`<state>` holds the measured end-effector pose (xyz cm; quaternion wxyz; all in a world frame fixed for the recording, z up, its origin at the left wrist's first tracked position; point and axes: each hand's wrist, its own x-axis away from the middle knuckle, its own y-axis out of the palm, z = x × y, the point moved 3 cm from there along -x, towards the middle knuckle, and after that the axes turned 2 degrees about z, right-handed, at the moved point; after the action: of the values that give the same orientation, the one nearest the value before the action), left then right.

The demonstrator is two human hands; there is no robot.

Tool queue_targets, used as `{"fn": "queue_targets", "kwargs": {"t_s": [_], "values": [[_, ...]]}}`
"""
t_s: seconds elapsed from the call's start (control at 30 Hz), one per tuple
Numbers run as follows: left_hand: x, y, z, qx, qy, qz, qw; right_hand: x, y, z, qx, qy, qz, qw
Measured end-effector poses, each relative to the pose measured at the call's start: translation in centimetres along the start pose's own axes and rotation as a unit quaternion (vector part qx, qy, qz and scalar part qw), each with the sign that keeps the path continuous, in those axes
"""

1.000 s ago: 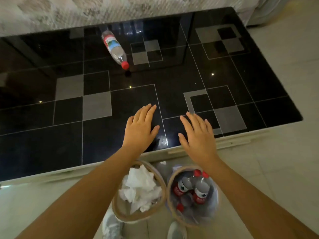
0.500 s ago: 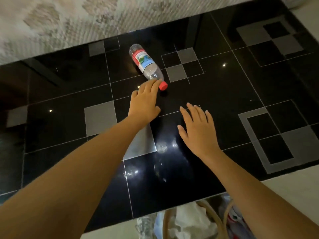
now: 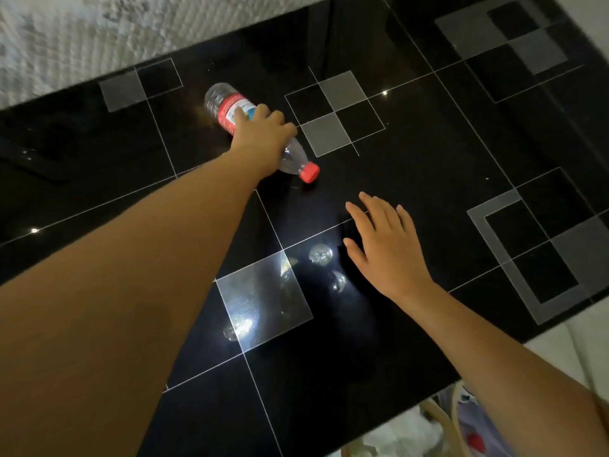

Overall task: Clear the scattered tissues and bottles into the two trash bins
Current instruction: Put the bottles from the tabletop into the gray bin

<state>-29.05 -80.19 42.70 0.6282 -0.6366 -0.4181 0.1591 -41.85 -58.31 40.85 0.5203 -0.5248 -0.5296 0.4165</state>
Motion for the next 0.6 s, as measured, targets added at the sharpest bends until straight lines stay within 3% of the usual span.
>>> {"fn": "queue_targets", "kwargs": {"t_s": [0.13, 0.27, 0.6], "values": [[1.8, 0.6, 2.0, 0.017, 0.032, 0.051, 0.998, 1.2, 0.1, 0.4, 0.012, 0.006, -0.018, 1.0], [4.5, 0.4, 4.8, 0.127, 0.022, 0.036, 0.991, 2.9, -0.5, 1.0, 0.007, 0.032, -0.011, 0.999], [15.2, -0.5, 12.2, 0.361, -0.011, 0.038, 0.932, 13.4, -1.2, 2.4, 0.011, 0.074, 0.002, 0.997]]}}
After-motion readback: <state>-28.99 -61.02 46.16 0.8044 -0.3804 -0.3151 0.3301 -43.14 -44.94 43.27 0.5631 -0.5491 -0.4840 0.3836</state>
